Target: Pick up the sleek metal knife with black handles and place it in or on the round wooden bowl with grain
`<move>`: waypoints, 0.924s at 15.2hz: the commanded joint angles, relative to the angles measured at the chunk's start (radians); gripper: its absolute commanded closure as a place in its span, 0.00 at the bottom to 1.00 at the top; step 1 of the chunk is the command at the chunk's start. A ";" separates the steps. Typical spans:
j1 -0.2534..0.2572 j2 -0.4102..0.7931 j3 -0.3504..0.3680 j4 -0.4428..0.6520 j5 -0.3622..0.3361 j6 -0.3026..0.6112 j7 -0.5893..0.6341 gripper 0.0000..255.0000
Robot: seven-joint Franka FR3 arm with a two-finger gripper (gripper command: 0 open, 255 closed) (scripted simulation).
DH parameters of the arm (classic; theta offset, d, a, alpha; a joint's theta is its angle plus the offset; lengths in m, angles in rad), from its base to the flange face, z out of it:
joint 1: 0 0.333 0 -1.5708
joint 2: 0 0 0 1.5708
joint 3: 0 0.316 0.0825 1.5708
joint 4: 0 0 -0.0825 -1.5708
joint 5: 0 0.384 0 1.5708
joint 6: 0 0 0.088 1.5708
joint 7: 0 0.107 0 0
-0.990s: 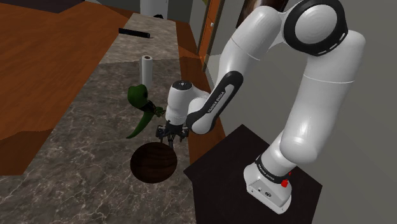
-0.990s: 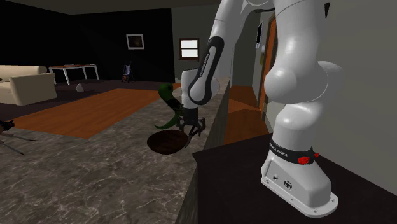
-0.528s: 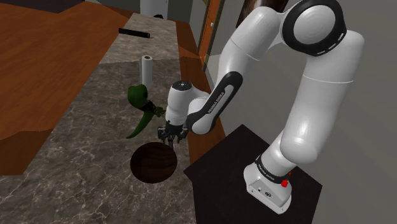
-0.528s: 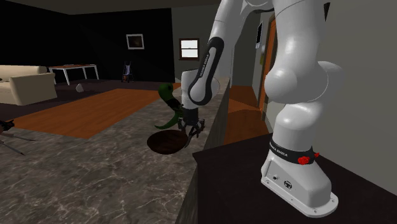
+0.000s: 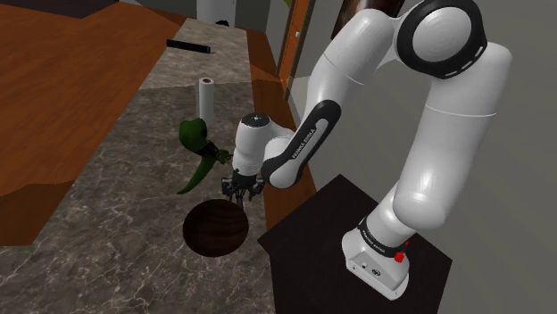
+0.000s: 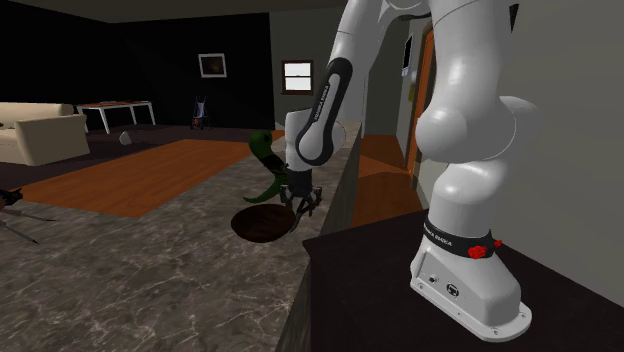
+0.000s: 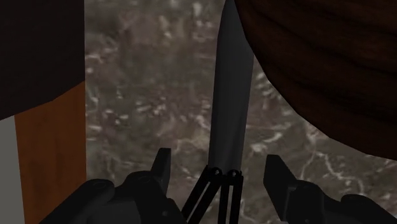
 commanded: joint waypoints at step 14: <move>-0.120 -0.208 0.171 -0.035 0.256 -0.153 -0.189 1.00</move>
